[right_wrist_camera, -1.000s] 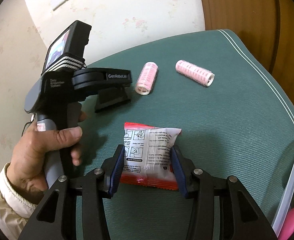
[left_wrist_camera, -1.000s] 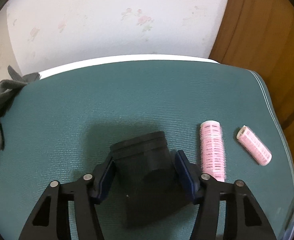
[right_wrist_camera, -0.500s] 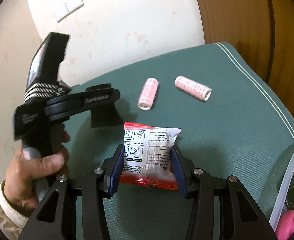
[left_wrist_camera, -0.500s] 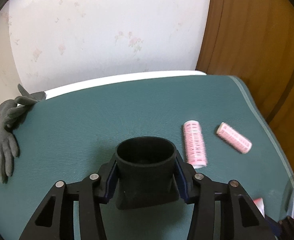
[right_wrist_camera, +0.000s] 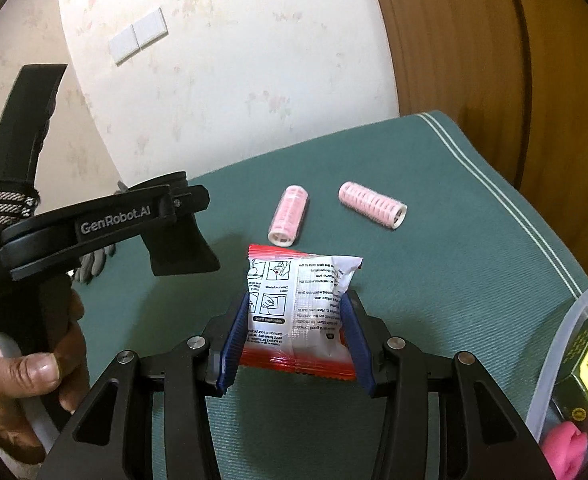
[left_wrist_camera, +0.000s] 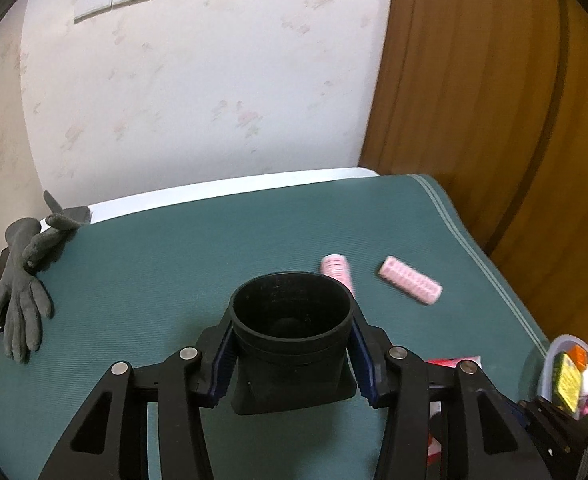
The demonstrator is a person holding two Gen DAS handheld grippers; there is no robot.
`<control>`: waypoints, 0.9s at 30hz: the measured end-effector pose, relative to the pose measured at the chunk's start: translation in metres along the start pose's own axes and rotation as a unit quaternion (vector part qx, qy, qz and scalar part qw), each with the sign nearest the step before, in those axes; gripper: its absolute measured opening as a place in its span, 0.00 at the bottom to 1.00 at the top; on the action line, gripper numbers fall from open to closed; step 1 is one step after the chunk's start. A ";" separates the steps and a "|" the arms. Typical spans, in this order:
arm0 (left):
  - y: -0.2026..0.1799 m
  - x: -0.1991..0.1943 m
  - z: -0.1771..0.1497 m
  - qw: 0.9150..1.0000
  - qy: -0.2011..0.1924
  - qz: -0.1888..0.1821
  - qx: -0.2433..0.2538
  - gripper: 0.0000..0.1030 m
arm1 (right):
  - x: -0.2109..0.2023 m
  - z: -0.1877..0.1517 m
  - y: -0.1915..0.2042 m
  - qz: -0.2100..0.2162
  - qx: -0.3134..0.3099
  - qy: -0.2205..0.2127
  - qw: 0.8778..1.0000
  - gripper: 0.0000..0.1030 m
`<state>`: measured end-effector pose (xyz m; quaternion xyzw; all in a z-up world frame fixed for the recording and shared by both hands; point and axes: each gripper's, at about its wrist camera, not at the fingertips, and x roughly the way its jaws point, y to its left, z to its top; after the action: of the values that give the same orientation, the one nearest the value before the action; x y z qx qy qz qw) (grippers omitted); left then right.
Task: Organize objects
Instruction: 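Carry the snack packet and black nozzle toward the basin with both grippers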
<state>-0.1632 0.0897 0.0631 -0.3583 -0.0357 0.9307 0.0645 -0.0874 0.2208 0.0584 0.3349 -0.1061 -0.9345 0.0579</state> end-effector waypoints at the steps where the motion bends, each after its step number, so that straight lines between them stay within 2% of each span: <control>1: -0.001 -0.002 0.001 1.000 -0.002 -0.003 0.001 0.51 | -0.003 0.000 -0.001 0.000 0.003 -0.004 1.000 0.46; 19: -0.032 -0.026 -0.005 0.997 -0.012 -0.066 0.030 0.51 | -0.086 -0.006 -0.027 -0.044 0.035 -0.060 0.997 0.46; 27: -0.050 -0.034 -0.010 0.995 -0.012 -0.092 0.049 0.51 | -0.129 -0.006 -0.054 -0.071 0.066 -0.081 0.992 0.46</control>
<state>-0.1269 0.1342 0.0832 -0.3383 -0.0240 0.9259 0.1665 0.0131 0.2949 0.1203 0.2682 -0.1475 -0.9512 -0.0399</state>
